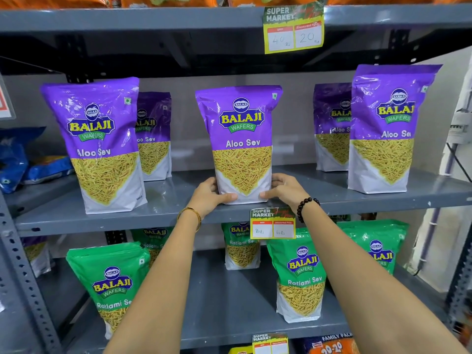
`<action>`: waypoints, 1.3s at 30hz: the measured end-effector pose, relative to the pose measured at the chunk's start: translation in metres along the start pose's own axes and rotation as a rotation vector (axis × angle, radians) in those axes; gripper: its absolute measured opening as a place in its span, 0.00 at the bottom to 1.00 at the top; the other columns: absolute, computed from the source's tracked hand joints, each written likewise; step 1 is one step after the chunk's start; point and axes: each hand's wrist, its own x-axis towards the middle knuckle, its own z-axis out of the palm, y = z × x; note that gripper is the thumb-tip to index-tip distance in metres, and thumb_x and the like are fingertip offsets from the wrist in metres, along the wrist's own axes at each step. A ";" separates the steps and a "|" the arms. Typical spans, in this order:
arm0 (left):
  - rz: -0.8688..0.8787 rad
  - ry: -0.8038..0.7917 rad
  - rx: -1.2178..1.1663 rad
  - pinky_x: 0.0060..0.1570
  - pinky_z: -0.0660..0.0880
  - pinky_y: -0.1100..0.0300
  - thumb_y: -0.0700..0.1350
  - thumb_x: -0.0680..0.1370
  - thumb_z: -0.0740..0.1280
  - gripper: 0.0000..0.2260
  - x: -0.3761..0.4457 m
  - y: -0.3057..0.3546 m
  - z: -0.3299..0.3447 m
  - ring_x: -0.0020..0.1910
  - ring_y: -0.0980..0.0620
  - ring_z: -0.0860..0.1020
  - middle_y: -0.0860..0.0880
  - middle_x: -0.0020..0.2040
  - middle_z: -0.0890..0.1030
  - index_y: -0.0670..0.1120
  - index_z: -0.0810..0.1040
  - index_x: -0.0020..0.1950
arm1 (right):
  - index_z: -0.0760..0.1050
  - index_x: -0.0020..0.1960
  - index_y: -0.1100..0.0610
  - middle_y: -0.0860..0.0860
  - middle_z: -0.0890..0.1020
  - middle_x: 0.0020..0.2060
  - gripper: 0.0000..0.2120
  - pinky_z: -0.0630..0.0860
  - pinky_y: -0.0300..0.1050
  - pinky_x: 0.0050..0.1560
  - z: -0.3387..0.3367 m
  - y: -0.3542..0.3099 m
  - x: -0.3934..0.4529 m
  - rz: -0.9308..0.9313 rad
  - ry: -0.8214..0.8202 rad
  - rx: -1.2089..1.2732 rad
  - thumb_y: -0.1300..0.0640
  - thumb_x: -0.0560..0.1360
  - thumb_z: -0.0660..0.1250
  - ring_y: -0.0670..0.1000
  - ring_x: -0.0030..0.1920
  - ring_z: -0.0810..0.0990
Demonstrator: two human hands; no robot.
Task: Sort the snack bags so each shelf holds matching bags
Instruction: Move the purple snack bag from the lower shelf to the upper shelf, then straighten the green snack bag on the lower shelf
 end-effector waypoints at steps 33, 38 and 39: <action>-0.028 0.098 0.484 0.76 0.51 0.56 0.49 0.79 0.56 0.27 -0.120 -0.158 0.146 0.77 0.49 0.50 0.46 0.77 0.52 0.44 0.50 0.74 | 0.56 0.72 0.61 0.58 0.63 0.73 0.25 0.58 0.54 0.74 0.003 0.189 -0.121 0.024 0.560 -0.359 0.54 0.78 0.54 0.55 0.74 0.60; -0.206 -0.057 0.484 0.74 0.53 0.55 0.46 0.80 0.55 0.25 -0.115 -0.189 0.177 0.76 0.46 0.52 0.43 0.77 0.54 0.42 0.52 0.74 | 0.55 0.73 0.61 0.59 0.65 0.72 0.27 0.62 0.57 0.71 -0.016 0.239 -0.122 0.287 0.386 -0.350 0.56 0.77 0.57 0.60 0.72 0.63; -0.236 -0.081 0.456 0.73 0.55 0.54 0.45 0.79 0.56 0.25 -0.113 -0.193 0.182 0.76 0.46 0.53 0.43 0.77 0.55 0.42 0.52 0.74 | 0.54 0.73 0.61 0.59 0.64 0.72 0.28 0.63 0.58 0.71 -0.020 0.245 -0.120 0.332 0.369 -0.326 0.58 0.76 0.58 0.60 0.72 0.63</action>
